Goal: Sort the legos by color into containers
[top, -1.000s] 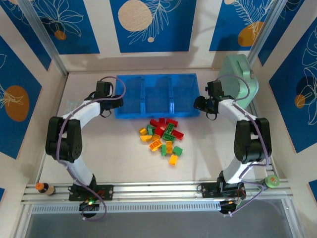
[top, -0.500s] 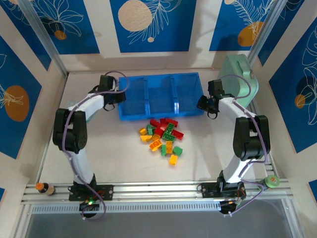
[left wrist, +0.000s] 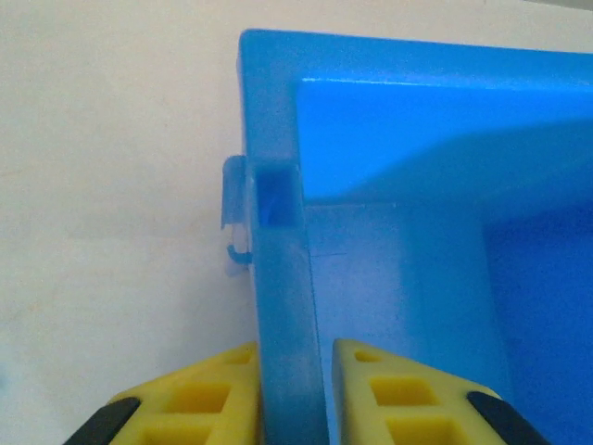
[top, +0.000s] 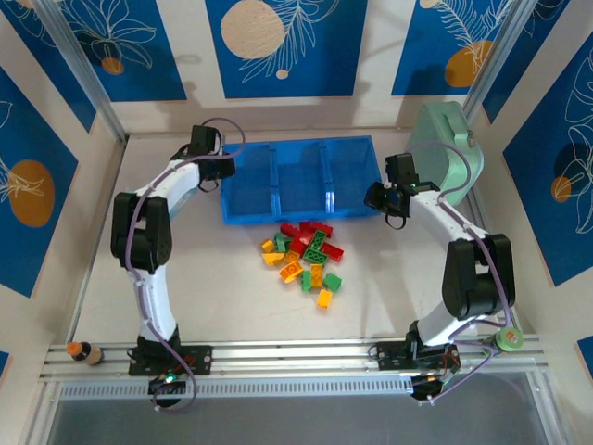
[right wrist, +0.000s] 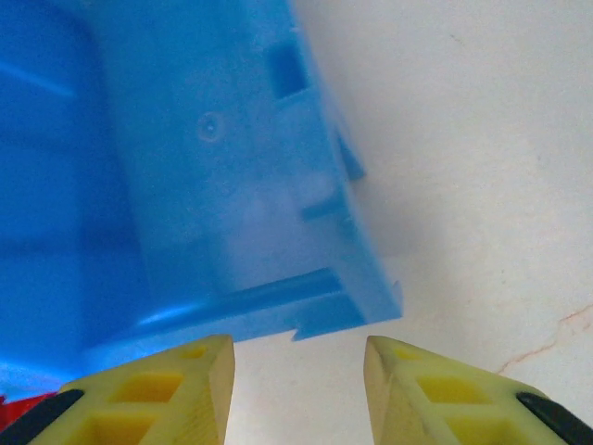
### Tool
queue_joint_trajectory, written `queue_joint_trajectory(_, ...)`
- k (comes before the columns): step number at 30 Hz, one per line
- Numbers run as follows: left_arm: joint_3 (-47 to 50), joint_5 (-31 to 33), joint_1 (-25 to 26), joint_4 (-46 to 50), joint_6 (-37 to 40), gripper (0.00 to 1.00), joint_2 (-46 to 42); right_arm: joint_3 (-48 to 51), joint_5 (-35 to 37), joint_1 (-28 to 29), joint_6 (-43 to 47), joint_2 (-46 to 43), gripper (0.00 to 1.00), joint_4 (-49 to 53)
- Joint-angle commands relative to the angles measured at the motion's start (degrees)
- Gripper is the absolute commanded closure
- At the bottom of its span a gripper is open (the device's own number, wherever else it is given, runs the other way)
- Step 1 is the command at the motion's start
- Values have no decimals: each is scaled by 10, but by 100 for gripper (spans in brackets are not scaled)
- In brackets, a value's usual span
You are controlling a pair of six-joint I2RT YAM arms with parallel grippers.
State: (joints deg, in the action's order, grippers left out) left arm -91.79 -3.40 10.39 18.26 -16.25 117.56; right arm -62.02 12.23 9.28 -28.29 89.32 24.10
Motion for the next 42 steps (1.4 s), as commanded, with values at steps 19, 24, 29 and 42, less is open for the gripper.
queue_joint_trajectory(19, -143, 20, 3, 99, 29, 46, 53, 34, 36, 72, -6, -132, 55, 60)
queue_joint_trajectory(24, -107, 38, 3, 88, 23, 35, -15, 32, 25, 106, 30, -136, 41, 62)
queue_joint_trajectory(29, -36, 46, 6, 79, 1, 34, -114, 22, 4, 154, 67, -129, 29, 63)
queue_joint_trajectory(42, 429, 22, 107, -41, -72, 32, -482, -52, -102, 268, 197, -22, 21, 82)
